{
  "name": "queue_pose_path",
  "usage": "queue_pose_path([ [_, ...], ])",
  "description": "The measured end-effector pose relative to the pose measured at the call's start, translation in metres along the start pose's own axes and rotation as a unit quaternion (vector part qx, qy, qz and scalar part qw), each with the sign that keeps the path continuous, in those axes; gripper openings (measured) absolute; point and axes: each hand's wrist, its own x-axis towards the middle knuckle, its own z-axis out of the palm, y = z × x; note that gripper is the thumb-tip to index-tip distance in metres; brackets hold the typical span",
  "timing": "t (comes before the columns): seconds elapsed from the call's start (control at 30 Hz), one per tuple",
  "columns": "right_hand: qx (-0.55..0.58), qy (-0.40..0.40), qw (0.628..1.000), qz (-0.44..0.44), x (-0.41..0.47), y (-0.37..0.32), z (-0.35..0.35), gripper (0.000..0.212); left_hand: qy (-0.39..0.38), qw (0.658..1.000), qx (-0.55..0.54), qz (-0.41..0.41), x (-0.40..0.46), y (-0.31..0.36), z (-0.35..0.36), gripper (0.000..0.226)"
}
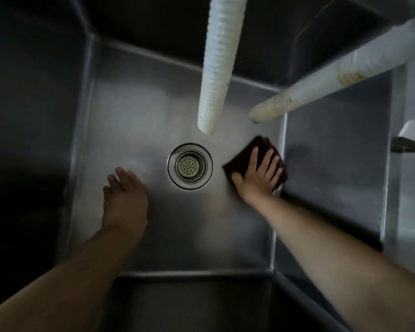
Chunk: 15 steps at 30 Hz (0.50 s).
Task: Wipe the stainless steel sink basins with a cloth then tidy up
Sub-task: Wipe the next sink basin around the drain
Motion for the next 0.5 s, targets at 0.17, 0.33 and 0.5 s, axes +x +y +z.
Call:
queue_pose_path([
  [0.17,-0.044,0.049,0.995,-0.071,0.087,-0.008,-0.056,0.083,-0.011,1.000,0.006,-0.004,0.004,0.001,0.004,0.112],
  [0.33,-0.076,0.051,0.985,-0.145,0.116,-0.004,-0.087,0.078,-0.009,1.000,0.003,-0.009,0.004,0.001,0.003,0.111],
  [0.5,-0.073,0.050,0.986,-0.143,0.098,0.002,-0.073,0.074,-0.020,1.000,0.010,-0.009,0.001,0.004,-0.004,0.106],
])
